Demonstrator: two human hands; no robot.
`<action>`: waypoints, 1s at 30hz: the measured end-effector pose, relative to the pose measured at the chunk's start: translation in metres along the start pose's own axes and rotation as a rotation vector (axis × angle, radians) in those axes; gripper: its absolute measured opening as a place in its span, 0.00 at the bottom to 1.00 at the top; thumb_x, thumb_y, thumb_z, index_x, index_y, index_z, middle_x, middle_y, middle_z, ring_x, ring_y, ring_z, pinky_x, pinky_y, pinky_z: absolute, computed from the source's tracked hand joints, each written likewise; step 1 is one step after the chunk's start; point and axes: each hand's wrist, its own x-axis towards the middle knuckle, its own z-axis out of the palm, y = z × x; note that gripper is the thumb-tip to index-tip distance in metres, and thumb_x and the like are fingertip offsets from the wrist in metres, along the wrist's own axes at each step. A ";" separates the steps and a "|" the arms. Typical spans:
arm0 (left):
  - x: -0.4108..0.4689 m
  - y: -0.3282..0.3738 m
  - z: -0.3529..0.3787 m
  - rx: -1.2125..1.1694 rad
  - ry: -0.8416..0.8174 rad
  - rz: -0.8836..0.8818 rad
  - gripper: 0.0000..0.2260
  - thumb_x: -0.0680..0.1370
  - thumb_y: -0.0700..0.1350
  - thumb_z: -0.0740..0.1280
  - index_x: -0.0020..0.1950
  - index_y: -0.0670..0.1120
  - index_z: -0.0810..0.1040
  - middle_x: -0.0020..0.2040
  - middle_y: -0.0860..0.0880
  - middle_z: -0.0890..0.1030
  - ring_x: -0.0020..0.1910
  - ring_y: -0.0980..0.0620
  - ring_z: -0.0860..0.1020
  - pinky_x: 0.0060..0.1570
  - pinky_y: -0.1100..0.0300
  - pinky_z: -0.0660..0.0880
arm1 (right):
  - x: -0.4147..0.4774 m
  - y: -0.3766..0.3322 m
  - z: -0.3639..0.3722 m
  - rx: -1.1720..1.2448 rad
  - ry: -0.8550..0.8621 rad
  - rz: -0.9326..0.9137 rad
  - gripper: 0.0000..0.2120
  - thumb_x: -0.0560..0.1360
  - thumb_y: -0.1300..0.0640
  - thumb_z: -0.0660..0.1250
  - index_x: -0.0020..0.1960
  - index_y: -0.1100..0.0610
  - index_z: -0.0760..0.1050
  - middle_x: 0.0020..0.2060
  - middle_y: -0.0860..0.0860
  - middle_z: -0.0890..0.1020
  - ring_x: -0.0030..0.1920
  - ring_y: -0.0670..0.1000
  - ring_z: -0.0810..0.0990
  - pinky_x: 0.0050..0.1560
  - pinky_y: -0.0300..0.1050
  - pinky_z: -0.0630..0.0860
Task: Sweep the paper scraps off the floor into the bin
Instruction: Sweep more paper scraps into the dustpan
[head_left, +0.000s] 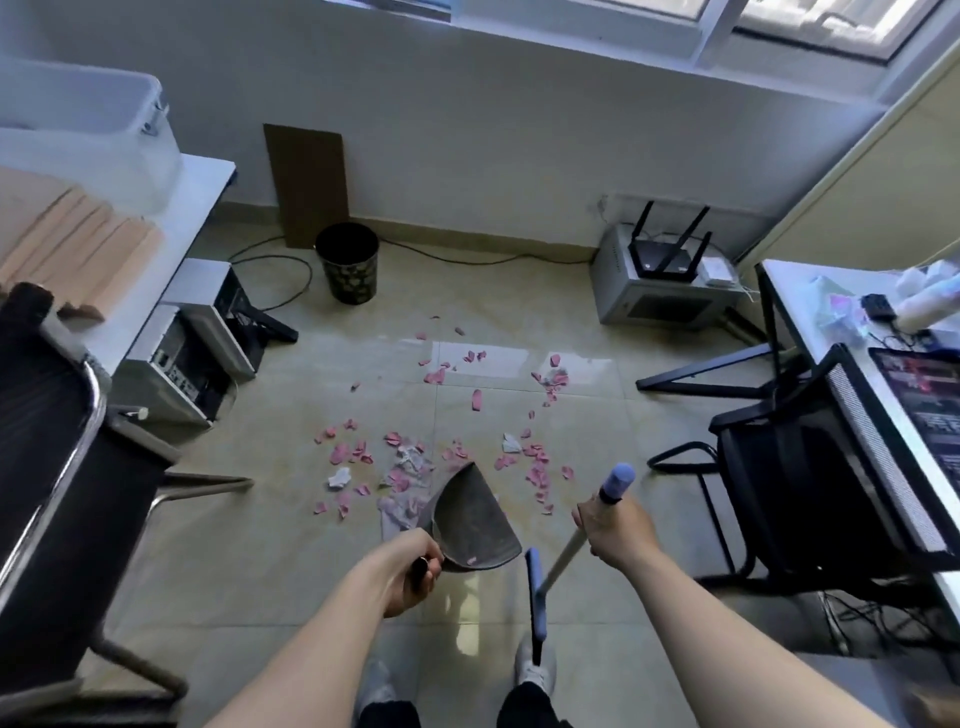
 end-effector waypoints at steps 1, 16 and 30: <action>0.002 0.001 0.007 0.001 0.002 -0.004 0.05 0.75 0.36 0.59 0.39 0.41 0.70 0.26 0.48 0.68 0.19 0.56 0.66 0.17 0.69 0.65 | 0.002 0.005 -0.004 0.008 0.007 0.003 0.11 0.72 0.51 0.59 0.34 0.53 0.62 0.29 0.52 0.70 0.32 0.55 0.69 0.36 0.48 0.63; 0.046 0.027 0.160 -0.193 0.133 -0.040 0.06 0.77 0.34 0.57 0.41 0.40 0.70 0.28 0.48 0.68 0.18 0.58 0.65 0.14 0.70 0.63 | 0.104 0.126 -0.093 0.012 -0.049 -0.018 0.16 0.77 0.53 0.62 0.32 0.56 0.66 0.32 0.54 0.74 0.36 0.58 0.72 0.33 0.47 0.63; 0.070 0.057 0.179 -0.158 0.244 0.017 0.08 0.76 0.36 0.57 0.37 0.43 0.69 0.25 0.48 0.68 0.19 0.57 0.64 0.16 0.71 0.63 | 0.154 0.126 -0.122 0.056 -0.011 -0.165 0.20 0.71 0.46 0.50 0.35 0.60 0.73 0.34 0.56 0.74 0.37 0.56 0.66 0.38 0.47 0.63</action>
